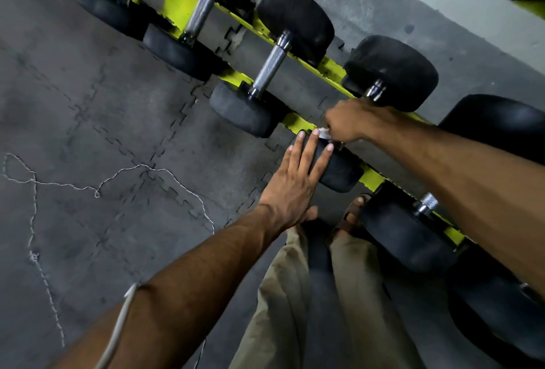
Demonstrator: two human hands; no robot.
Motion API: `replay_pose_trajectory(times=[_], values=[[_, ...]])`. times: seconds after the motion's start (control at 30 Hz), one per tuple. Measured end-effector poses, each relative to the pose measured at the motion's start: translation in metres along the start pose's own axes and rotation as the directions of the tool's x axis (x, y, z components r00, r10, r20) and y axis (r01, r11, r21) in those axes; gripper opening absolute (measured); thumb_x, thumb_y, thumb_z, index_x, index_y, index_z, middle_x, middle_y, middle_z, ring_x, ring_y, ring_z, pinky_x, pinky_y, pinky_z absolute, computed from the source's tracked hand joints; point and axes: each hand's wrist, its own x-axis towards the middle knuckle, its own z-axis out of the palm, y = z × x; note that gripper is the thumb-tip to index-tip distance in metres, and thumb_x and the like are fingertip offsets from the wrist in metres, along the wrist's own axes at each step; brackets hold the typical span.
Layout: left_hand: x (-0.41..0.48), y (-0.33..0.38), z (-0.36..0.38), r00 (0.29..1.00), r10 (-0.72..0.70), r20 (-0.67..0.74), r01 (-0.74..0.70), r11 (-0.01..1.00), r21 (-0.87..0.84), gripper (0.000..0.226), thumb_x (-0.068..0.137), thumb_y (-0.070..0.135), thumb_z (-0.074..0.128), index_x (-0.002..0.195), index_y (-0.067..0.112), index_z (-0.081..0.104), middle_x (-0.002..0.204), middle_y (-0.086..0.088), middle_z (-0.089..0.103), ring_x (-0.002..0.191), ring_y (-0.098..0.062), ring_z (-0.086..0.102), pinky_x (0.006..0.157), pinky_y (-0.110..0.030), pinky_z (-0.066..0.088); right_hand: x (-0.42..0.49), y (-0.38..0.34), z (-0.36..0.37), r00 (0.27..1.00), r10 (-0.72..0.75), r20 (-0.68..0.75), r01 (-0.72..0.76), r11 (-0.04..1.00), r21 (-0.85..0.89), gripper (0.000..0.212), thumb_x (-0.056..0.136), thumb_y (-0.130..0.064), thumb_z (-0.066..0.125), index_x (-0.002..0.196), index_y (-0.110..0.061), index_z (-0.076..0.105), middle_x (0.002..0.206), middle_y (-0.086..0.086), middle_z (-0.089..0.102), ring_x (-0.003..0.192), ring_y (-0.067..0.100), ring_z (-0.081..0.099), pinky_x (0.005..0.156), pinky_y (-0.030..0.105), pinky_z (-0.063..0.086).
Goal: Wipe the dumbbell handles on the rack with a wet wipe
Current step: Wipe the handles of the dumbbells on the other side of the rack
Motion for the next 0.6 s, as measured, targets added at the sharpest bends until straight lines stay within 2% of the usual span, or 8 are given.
replay_pose_trajectory(times=[0.07, 0.13, 0.2, 0.3, 0.4, 0.47, 0.53, 0.6], values=[[0.0, 0.0, 0.001, 1.0, 0.0, 0.002, 0.0, 1.0, -0.004, 0.146, 0.071, 0.07, 0.076, 0.164, 0.008, -0.017, 0.168, -0.03, -0.021, 0.157, -0.05, -0.01, 0.128, -0.057, 0.017, 0.01, -0.01, -0.006, 0.989, 0.013, 0.148, -0.019, 0.999, 0.039, 0.035, 0.098, -0.036, 0.05, 0.114, -0.009, 0.068, 0.103, 0.013, 0.071, 0.097, 0.031, 0.067, 0.092, 0.048, 0.051], [-0.001, 0.0, 0.002, 1.0, -0.005, 0.001, 0.005, 1.0, -0.007, 0.145, 0.071, 0.07, 0.077, 0.164, 0.009, -0.016, 0.168, -0.031, -0.021, 0.157, -0.05, -0.01, 0.129, -0.056, 0.017, 0.015, -0.017, -0.006, 0.967, -0.031, 0.254, -0.01, 0.987, 0.158, 0.03, 0.099, -0.026, 0.046, 0.097, -0.007, 0.069, 0.074, 0.01, 0.069, 0.064, 0.026, 0.066, 0.074, 0.038, 0.057], [0.0, -0.001, 0.003, 1.0, -0.006, -0.001, 0.006, 1.0, -0.005, 0.145, 0.071, 0.07, 0.077, 0.164, 0.009, -0.016, 0.167, -0.031, -0.022, 0.157, -0.05, -0.011, 0.128, -0.056, 0.017, 0.012, -0.013, -0.004, 0.969, -0.044, 0.242, -0.012, 0.974, 0.227, 0.028, 0.099, -0.02, 0.046, 0.086, -0.005, 0.066, 0.07, 0.012, 0.069, 0.05, 0.024, 0.061, 0.055, 0.032, 0.051], [-0.001, 0.001, 0.003, 1.0, 0.003, 0.002, -0.003, 1.0, -0.008, 0.145, 0.071, 0.069, 0.076, 0.164, 0.008, -0.017, 0.167, -0.031, -0.024, 0.157, -0.05, -0.012, 0.128, -0.057, 0.018, 0.001, 0.0, 0.015, 0.997, -0.082, -0.001, 0.081, 0.981, 0.174, 0.022, 0.097, -0.024, 0.053, 0.091, -0.01, 0.068, 0.094, 0.018, 0.071, 0.075, 0.032, 0.067, 0.061, 0.033, 0.051], [-0.001, 0.001, 0.003, 1.0, 0.002, -0.007, -0.002, 1.0, -0.005, 0.144, 0.073, 0.069, 0.075, 0.164, 0.007, -0.017, 0.166, -0.031, -0.025, 0.157, -0.05, -0.013, 0.127, -0.057, 0.018, -0.018, 0.011, 0.028, 0.975, -0.109, -0.195, 0.145, 0.973, 0.181, 0.014, 0.094, -0.031, 0.058, 0.092, -0.022, 0.069, 0.091, 0.014, 0.068, 0.088, 0.036, 0.067, 0.067, 0.035, 0.053], [-0.001, 0.0, 0.003, 1.0, 0.005, -0.004, -0.005, 1.0, -0.007, 0.143, 0.073, 0.069, 0.075, 0.164, 0.007, -0.016, 0.167, -0.031, -0.024, 0.157, -0.05, -0.013, 0.128, -0.057, 0.017, -0.02, 0.005, 0.021, 0.982, -0.082, -0.171, 0.105, 0.986, 0.128, 0.018, 0.096, -0.032, 0.056, 0.099, -0.022, 0.07, 0.098, 0.015, 0.069, 0.095, 0.037, 0.067, 0.069, 0.034, 0.048], [0.0, -0.001, 0.003, 1.0, 0.005, 0.002, -0.005, 1.0, 0.002, 0.142, 0.073, 0.069, 0.074, 0.164, 0.007, -0.016, 0.167, -0.031, -0.023, 0.157, -0.05, -0.012, 0.128, -0.057, 0.016, -0.007, -0.007, 0.011, 0.998, -0.028, -0.053, 0.035, 0.992, 0.123, 0.022, 0.097, -0.028, 0.054, 0.107, -0.015, 0.069, 0.103, 0.014, 0.069, 0.1, 0.035, 0.067, 0.075, 0.036, 0.048], [-0.001, -0.002, 0.003, 1.0, -0.001, 0.011, 0.001, 1.0, 0.016, 0.142, 0.073, 0.069, 0.074, 0.164, 0.006, -0.016, 0.166, -0.032, -0.024, 0.157, -0.05, -0.013, 0.129, -0.057, 0.015, 0.008, -0.017, 0.003, 0.995, -0.034, 0.094, 0.018, 0.986, 0.165, 0.018, 0.094, -0.018, 0.054, 0.099, -0.008, 0.068, 0.08, 0.009, 0.068, 0.081, 0.03, 0.068, 0.076, 0.036, 0.054]])
